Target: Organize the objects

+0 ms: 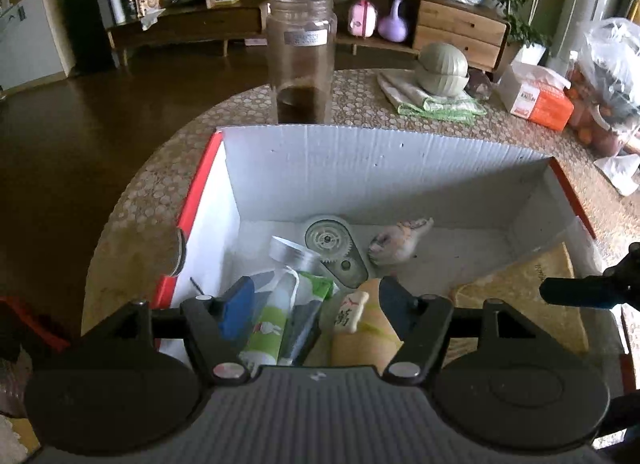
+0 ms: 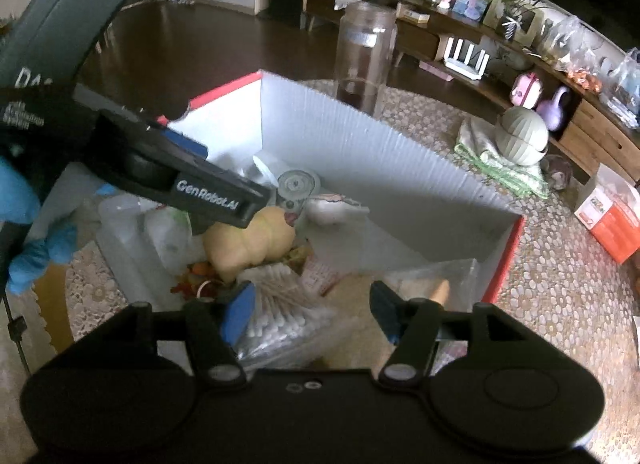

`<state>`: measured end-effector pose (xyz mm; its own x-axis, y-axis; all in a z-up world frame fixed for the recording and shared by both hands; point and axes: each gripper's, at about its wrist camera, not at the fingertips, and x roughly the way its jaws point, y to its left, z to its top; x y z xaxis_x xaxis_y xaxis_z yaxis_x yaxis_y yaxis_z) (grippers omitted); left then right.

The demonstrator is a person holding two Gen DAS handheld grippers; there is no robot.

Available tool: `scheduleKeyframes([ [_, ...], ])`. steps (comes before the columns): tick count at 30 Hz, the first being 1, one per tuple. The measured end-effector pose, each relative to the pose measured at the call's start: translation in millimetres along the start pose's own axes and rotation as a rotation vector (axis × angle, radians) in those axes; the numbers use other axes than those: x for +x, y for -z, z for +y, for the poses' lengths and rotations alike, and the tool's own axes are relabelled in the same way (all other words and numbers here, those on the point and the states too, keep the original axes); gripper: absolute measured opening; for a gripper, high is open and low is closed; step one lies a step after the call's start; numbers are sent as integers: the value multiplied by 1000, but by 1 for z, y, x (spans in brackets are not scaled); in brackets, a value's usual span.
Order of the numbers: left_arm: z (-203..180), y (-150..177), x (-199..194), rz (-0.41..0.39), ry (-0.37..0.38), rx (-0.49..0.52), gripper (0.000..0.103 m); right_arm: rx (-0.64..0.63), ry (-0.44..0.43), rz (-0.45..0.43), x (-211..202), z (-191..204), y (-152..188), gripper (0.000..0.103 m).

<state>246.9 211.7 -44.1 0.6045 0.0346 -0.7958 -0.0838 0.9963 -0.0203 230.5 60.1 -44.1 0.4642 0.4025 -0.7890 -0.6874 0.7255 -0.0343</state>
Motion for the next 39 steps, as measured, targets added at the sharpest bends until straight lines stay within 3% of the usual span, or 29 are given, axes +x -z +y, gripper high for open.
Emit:
scheduleKeyframes([
  [19,-10,34,-86,-118,21,-16,68,95,2,-129,-72,-4,17,64],
  [33,-31,65,-132,-198,-19,5,68,131,-20,-219,-112,-4,42,64],
  [35,-34,68,-137,-204,-12,1,75,133,-20,-234,-116,-4,45,72],
  [36,-35,69,-140,-211,-8,-2,84,132,-24,-248,-120,-5,48,72],
  [39,-41,73,-147,-228,-2,-1,86,133,-33,-272,-126,-6,53,74],
])
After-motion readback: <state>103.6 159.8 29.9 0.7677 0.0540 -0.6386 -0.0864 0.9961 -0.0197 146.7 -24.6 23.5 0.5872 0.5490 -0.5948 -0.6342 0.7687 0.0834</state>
